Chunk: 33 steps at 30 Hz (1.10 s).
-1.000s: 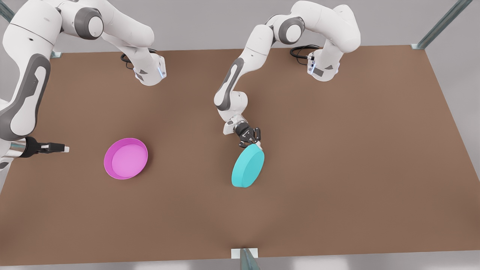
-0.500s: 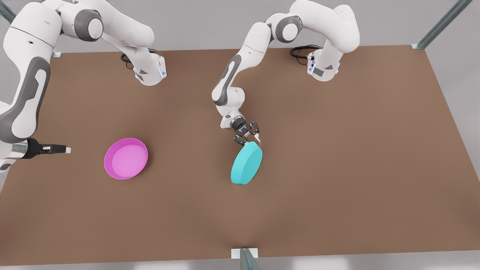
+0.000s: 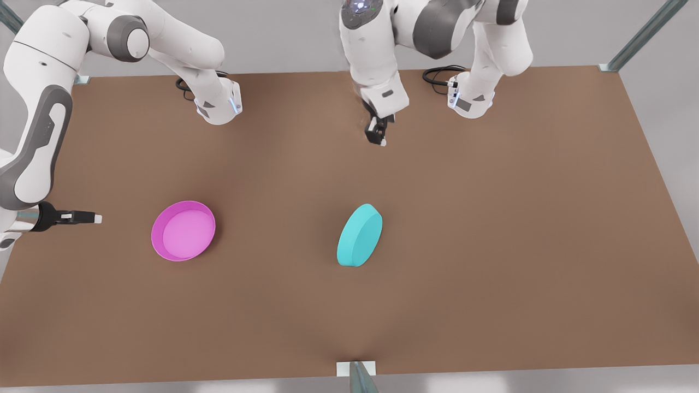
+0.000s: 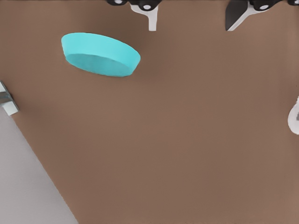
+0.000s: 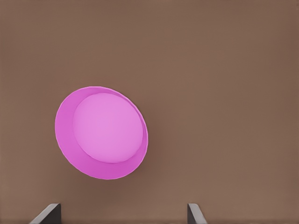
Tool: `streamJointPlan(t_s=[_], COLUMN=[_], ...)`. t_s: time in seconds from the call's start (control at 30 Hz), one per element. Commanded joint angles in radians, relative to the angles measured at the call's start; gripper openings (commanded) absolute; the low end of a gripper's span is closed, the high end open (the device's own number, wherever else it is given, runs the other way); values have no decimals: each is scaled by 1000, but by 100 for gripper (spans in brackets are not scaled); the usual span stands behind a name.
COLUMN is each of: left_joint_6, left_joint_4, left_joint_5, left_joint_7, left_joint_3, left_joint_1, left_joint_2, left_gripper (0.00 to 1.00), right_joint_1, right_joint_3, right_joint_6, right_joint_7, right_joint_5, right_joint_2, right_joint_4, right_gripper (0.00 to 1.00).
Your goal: Flip the blue plate over with the left arm, and stack the pink plate on top of the blue plate with the right arm
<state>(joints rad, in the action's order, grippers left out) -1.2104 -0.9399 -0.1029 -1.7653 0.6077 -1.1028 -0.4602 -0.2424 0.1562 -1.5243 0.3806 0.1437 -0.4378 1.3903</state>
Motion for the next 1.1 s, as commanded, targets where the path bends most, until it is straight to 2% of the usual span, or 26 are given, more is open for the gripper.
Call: streamJointPlan(t_s=[0.0,0.03,0.13,0.17,0.2,0.23,0.27,0.3,0.33,0.4,0.47,0.53,0.6,0.67,0.73,0.77,0.97,1.07], left_joint_6=[193,193,143,5,-306,-362,-399,-440,-529,-581,-606,-609,-598,-519,-299,-173,-95,-83], left_joint_4=[0,0,-109,-276,-539,-537,-539,-545,-540,-453,-453,-438,-416,-427,-430,-415,-378,-338], left_joint_5=[-150,-198,-281,-276,-161,-15,5,-3,3,35,80,77,80,89,131,150,155,112], left_joint_7=[1357,1377,1575,1571,1552,1514,1509,1521,1480,1417,1417,1416,1419,1432,1494,1497,1498,1495], left_joint_3=[3,4,14,-86,-340,-609,-755,-773,-839,-849,-849,-850,-849,-830,-792,-766,-778,-776], left_joint_1=[174,285,451,512,636,851,1006,1008,1005,951,946,943,943,975,1040,1043,1028,1028], left_joint_2=[14,23,38,107,227,218,201,175,140,12,8,-49,-44,43,198,215,221,221], left_gripper=[95,100,100,100,100,100,100,100,100,100,100,100,100,100,100,100,100,100], right_joint_1=[0,0,0,2,14,60,86,92,101,114,112,112,95,78,40,22,-1,-5], right_joint_3=[0,0,0,0,0,0,-1,-1,-1,-3,-3,-3,-3,-3,-3,-4,-4,-6], right_joint_6=[-2,-5,-7,-5,29,73,73,61,39,-20,-68,-163,-207,-323,-364,-373,-655,-666], right_joint_7=[3,3,3,3,1,-51,-149,-149,-151,-152,-152,-151,-135,-103,-43,-19,9,32], right_joint_5=[1,1,1,1,-13,-22,-62,-65,-68,-67,-52,-52,-52,-52,-47,-38,131,200], right_joint_2=[-1,-2,-2,-2,17,34,22,-7,-15,-27,-50,-12,11,74,62,62,31,7], right_joint_4=[-1,-1,1,1,-11,-4,1,-1,3,36,47,160,229,372,380,391,601,610], right_gripper=[100,100,100,100,100,100,100,100,100,100,100,100,100,100,100,100,100,100])
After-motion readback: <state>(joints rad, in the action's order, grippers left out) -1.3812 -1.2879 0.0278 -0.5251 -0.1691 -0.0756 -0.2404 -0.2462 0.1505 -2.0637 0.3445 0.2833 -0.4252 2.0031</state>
